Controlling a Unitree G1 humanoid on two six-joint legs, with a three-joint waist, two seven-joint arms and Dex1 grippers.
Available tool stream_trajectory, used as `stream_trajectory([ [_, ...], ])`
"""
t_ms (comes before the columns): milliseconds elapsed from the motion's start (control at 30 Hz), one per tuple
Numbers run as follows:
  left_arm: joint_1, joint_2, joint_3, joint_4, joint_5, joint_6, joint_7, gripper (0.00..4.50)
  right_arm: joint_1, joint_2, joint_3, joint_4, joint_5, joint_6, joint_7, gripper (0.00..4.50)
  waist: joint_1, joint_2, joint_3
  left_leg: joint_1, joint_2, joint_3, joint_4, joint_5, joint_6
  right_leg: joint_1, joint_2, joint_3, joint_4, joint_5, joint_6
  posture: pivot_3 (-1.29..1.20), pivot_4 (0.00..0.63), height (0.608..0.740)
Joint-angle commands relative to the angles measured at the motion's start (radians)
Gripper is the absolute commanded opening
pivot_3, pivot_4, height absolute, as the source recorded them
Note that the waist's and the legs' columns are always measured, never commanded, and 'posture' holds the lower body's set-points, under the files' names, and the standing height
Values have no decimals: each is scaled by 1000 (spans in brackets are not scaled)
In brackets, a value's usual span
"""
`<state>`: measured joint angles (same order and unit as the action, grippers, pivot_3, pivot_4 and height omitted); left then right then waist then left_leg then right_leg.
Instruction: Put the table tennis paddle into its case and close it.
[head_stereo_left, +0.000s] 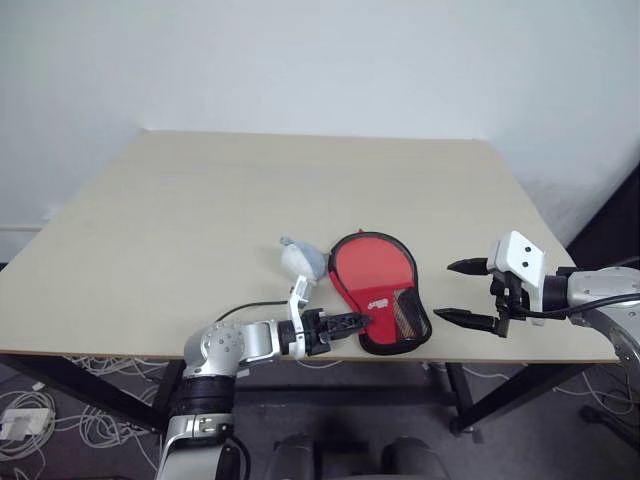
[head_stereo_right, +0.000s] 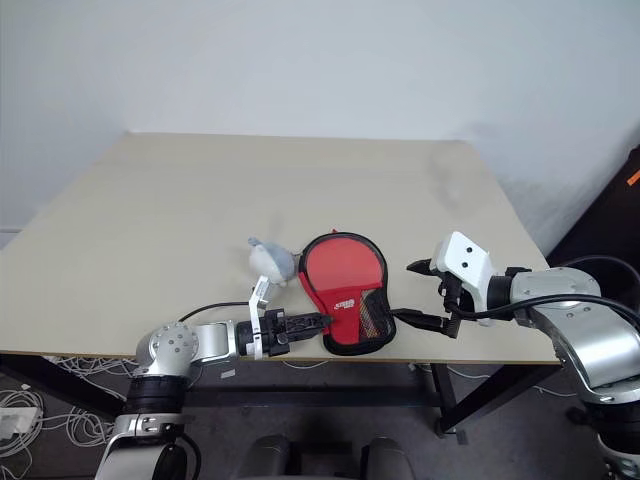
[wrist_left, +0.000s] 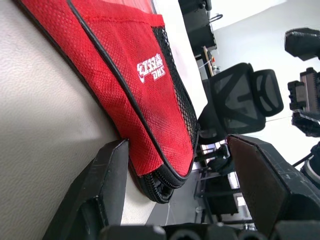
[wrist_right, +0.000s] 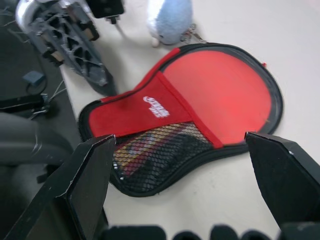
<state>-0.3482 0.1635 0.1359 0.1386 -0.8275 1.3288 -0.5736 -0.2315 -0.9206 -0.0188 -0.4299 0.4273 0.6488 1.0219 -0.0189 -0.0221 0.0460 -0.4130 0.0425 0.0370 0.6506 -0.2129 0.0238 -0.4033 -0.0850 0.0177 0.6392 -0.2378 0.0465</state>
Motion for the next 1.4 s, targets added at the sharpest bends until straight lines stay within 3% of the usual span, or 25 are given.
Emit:
stream_trajectory([
  [33, -20, -13, -2, 20, 19, 3, 38, 3302, -17, -22, -24, -29, 24, -38, 43, 4500, 2, 0, 0, 0, 0, 0, 0, 0, 0, 0, 0, 0, 0, 0, 0, 0, 0, 740],
  [467, -52, -21, -3, 60, 43, 73, 116, 3302, -52, -14, -7, 5, 4, -58, 56, 4500, 4, 0, 0, 1, 0, 0, 1, 0, 0, 2, 0, 0, 0, 0, 0, 0, 0, 740],
  [567, -61, -23, -1, 84, 51, 95, 134, 2679, -56, -10, -5, 5, 3, -52, 48, 4500, 4, 0, 0, 1, 0, 0, 1, -1, 0, 3, 0, 0, -1, 0, 0, 0, 0, 740],
  [833, -86, -24, -6, 119, 76, 126, 155, 14, -60, -11, -5, -5, 11, -39, 37, 4500, 4, 7, -5, 4, 0, 0, 1, -1, 0, 5, 0, -1, -1, 0, 1, 0, 0, 740],
  [1033, -94, -7, -34, 124, 95, 125, 142, 14, -68, -3, 2, -9, 12, -27, 26, 4500, -1, 11, -7, 17, 0, 0, -1, -7, -6, 15, 0, -1, -4, -2, 2, 0, 0, 740],
  [1400, -115, 38, -8, 48, 38, 215, 97, 14, -71, 7, 19, 0, 4, -32, -1, 4500, -4, 9, -6, 16, 0, 0, -1, -7, -6, 14, 0, -1, -3, -2, 2, 0, 0, 740],
])
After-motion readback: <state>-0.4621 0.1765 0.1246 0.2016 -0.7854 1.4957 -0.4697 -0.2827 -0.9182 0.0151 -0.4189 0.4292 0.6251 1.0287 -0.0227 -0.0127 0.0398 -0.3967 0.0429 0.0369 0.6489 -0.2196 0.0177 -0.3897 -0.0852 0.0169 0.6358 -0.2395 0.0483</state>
